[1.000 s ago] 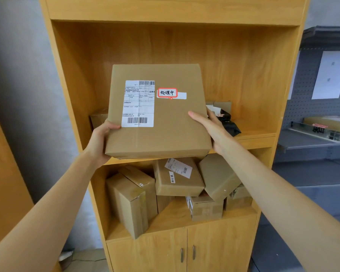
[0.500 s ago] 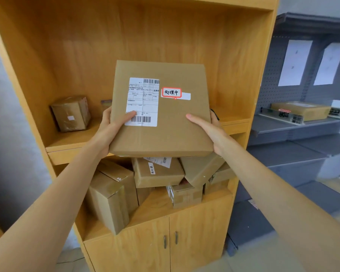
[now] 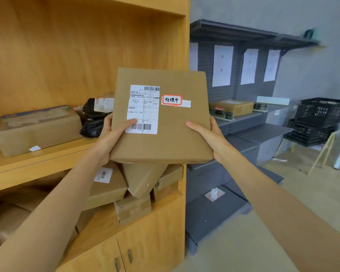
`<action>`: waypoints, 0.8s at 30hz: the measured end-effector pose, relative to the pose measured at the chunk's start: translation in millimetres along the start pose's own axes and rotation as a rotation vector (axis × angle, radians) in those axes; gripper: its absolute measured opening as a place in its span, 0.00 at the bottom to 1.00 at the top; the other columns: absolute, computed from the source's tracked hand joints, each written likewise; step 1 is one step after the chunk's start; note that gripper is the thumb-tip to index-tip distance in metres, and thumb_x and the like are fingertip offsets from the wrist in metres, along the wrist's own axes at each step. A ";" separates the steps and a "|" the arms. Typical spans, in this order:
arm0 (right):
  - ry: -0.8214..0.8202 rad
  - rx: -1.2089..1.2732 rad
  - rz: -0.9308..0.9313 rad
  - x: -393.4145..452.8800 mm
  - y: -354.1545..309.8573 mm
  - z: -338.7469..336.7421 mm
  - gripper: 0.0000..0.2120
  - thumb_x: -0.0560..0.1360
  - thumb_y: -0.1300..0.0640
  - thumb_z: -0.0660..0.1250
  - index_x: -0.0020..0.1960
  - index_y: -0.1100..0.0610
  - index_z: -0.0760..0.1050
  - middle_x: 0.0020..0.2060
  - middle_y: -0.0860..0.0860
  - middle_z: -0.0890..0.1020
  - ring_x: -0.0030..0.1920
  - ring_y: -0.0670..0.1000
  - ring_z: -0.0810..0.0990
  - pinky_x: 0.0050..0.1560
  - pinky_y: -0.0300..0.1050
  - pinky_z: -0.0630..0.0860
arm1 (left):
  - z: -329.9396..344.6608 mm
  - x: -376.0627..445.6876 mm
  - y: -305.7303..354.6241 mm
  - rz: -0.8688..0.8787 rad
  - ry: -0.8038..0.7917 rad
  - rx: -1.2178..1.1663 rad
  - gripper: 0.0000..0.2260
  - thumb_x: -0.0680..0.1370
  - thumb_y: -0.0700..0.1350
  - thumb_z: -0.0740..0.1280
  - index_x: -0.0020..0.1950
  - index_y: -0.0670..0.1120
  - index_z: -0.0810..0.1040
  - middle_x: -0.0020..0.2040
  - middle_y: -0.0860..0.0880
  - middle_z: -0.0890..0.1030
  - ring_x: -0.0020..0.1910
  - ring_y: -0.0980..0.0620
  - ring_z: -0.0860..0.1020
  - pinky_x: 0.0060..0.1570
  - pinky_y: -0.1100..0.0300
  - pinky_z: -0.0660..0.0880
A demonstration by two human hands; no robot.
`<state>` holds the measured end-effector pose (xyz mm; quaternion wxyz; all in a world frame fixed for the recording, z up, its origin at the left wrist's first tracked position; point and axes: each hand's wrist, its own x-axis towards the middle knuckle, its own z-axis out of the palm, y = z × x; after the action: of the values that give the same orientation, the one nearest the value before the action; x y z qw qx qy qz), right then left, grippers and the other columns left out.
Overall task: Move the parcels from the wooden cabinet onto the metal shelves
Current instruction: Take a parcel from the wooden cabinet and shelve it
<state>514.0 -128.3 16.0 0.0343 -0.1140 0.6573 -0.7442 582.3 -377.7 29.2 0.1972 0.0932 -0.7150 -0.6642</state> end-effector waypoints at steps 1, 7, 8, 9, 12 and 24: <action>0.011 0.002 -0.003 3.7 -2.4 -19.3 0.41 0.68 0.49 0.76 0.75 0.46 0.57 0.60 0.48 0.77 0.55 0.49 0.78 0.48 0.46 0.77 | 20.4 3.7 0.8 0.002 -0.010 -0.005 0.27 0.72 0.56 0.72 0.65 0.60 0.62 0.54 0.54 0.78 0.50 0.54 0.78 0.40 0.59 0.73; 0.067 -0.002 -0.034 30.1 -17.3 -139.9 0.41 0.69 0.50 0.76 0.75 0.47 0.57 0.59 0.48 0.78 0.55 0.49 0.79 0.51 0.46 0.78 | 147.8 26.4 3.9 0.016 -0.079 -0.024 0.28 0.71 0.57 0.72 0.67 0.59 0.63 0.56 0.53 0.79 0.52 0.53 0.78 0.45 0.56 0.75; 0.071 -0.003 -0.036 35.5 -19.4 -158.8 0.41 0.68 0.50 0.76 0.75 0.47 0.57 0.59 0.48 0.78 0.56 0.49 0.79 0.53 0.48 0.78 | 168.0 30.1 3.9 0.017 -0.083 -0.025 0.28 0.71 0.57 0.72 0.66 0.59 0.62 0.56 0.53 0.78 0.52 0.53 0.78 0.45 0.57 0.74; 0.075 -0.003 -0.040 41.0 -21.8 -176.8 0.41 0.68 0.50 0.76 0.75 0.47 0.58 0.60 0.48 0.78 0.56 0.49 0.79 0.55 0.49 0.78 | 187.8 32.8 4.3 0.019 -0.086 -0.027 0.27 0.71 0.57 0.72 0.65 0.60 0.62 0.56 0.53 0.78 0.52 0.52 0.78 0.45 0.56 0.74; 0.089 0.005 -0.058 59.4 -28.8 -225.4 0.40 0.68 0.51 0.76 0.74 0.47 0.59 0.60 0.48 0.78 0.55 0.49 0.80 0.55 0.48 0.78 | 241.5 47.3 3.0 0.016 -0.104 -0.033 0.25 0.72 0.57 0.71 0.63 0.60 0.62 0.57 0.52 0.78 0.50 0.53 0.78 0.44 0.57 0.74; 0.152 -0.010 -0.047 168.0 -18.0 -374.6 0.36 0.70 0.52 0.75 0.72 0.46 0.60 0.55 0.45 0.79 0.53 0.47 0.80 0.51 0.45 0.78 | 412.8 134.5 -9.0 0.006 -0.190 -0.003 0.28 0.73 0.56 0.70 0.67 0.57 0.60 0.54 0.55 0.77 0.49 0.54 0.78 0.40 0.58 0.73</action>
<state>272.2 203.8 13.5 -0.0337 -0.0729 0.6587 -0.7481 291.9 -54.8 25.1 0.1305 0.0275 -0.7299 -0.6704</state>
